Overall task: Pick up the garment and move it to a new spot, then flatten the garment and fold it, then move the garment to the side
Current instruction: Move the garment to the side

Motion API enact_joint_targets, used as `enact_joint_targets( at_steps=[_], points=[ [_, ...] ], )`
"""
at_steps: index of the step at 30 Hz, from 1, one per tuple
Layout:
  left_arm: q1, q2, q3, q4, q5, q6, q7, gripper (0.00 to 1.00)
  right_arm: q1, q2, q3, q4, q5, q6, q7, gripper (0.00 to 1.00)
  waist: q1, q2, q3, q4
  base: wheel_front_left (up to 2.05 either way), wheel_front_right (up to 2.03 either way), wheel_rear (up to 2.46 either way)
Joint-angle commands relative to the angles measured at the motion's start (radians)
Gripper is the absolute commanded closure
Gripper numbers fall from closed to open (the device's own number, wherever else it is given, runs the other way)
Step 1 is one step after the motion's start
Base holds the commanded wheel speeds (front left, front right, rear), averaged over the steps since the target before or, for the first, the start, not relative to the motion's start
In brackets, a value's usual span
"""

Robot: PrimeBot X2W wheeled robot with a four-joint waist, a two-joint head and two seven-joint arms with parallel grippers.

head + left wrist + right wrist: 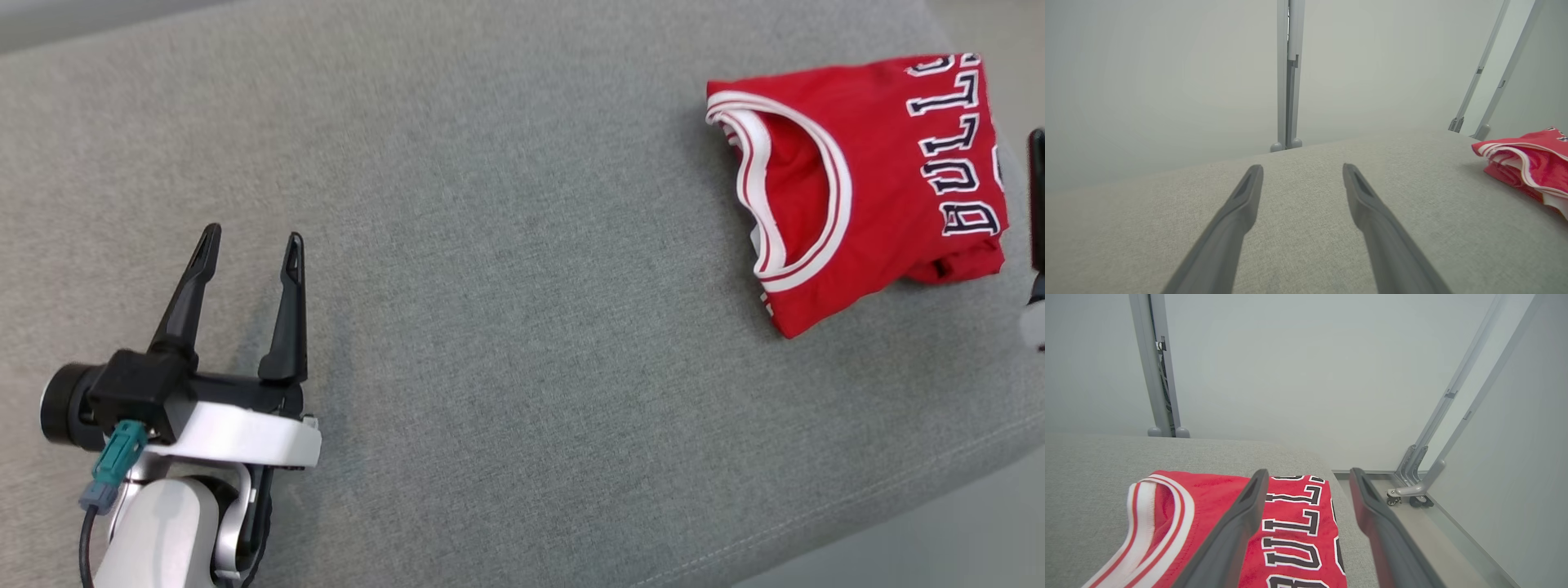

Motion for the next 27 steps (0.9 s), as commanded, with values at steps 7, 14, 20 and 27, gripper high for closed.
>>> enact_joint_targets(
  at_steps=[7, 14, 20, 27],
  points=[
    [0.060, -0.011, 0.027, 0.029, -0.034, 0.023, -0.031, 0.00, 0.157, 0.138, -0.065, -0.164, -0.078, -0.001, -0.001, 0.00, 0.0000, 0.0000, -0.141, 0.054, 0.00, 0.00, 0.00],
    [0.143, -0.013, 0.050, 0.031, -0.054, 0.048, -0.044, 0.00, 0.250, 0.267, -0.017, -0.267, -0.161, -0.001, 0.013, 0.00, 0.0000, 0.0000, -0.237, 0.129, 0.00, 0.00, 0.00],
    [0.214, 0.003, 0.058, 0.024, -0.058, 0.055, -0.043, 0.00, 0.319, 0.320, 0.016, -0.325, -0.204, -0.001, 0.050, 0.00, 0.0000, 0.0000, -0.310, 0.189, 0.00, 0.00, 0.00],
    [0.300, 0.016, 0.056, -0.004, -0.044, 0.083, -0.021, 0.00, 0.401, 0.348, 0.031, -0.361, -0.216, -0.001, 0.085, 0.00, 0.0000, 0.0000, -0.384, 0.230, 0.00, 0.00, 0.00]
  ],
)
